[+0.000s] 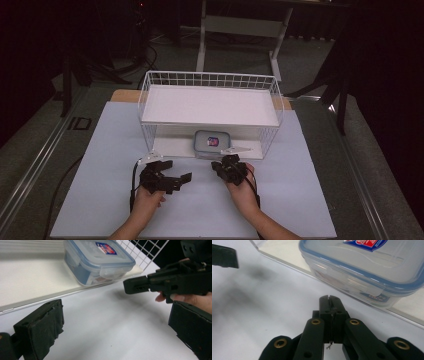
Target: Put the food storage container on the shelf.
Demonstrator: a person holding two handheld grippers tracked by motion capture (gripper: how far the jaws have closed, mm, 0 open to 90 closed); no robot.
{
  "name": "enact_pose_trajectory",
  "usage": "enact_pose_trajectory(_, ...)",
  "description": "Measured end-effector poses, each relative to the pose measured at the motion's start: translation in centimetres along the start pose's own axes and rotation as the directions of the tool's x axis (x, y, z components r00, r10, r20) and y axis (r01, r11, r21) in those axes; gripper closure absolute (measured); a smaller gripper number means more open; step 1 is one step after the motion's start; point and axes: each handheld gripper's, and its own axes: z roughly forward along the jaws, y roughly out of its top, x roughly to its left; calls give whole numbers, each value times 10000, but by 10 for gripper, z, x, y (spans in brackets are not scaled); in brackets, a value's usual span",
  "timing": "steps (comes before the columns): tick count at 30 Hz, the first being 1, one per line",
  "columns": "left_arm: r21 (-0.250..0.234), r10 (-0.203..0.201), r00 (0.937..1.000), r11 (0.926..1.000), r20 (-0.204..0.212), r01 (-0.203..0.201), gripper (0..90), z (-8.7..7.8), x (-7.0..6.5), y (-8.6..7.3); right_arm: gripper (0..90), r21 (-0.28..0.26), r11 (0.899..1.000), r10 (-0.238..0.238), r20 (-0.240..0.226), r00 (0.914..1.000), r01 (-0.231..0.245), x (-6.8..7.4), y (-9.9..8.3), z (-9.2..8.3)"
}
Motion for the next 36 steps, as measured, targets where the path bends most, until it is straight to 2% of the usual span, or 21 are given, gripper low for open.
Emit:
enact_pose_trajectory(7, -60, 310, 9995, 9995, -77, -311, 10, 2, -5, 0, 900, -59, 9999, 142, 255, 9996, -141, -4, 6, 9)
enact_pose_trajectory(14, -196, 201, 9998, 9996, -90, -203, 10, 2, -3, 0, 900, -147, 9991, 402, 424, 9983, -396, -10, 12, 15)
enact_pose_trajectory(18, -244, 219, 9996, 9995, -191, -224, 10, 1, -2, 0, 900, -218, 9993, 318, 472, 9984, -308, -12, 15, 19)
enact_pose_trajectory(23, -261, 252, 9996, 9993, -158, -256, 10, 2, -2, 0, 900, -320, 9976, 634, 432, 9971, -621, -18, 20, 24)
enact_pose_trajectory(36, -301, 273, 9993, 9992, -256, -281, 10, 1, -2, -1, 900, -319, 9984, 470, -17, 9989, -470, 6, 25, 43)
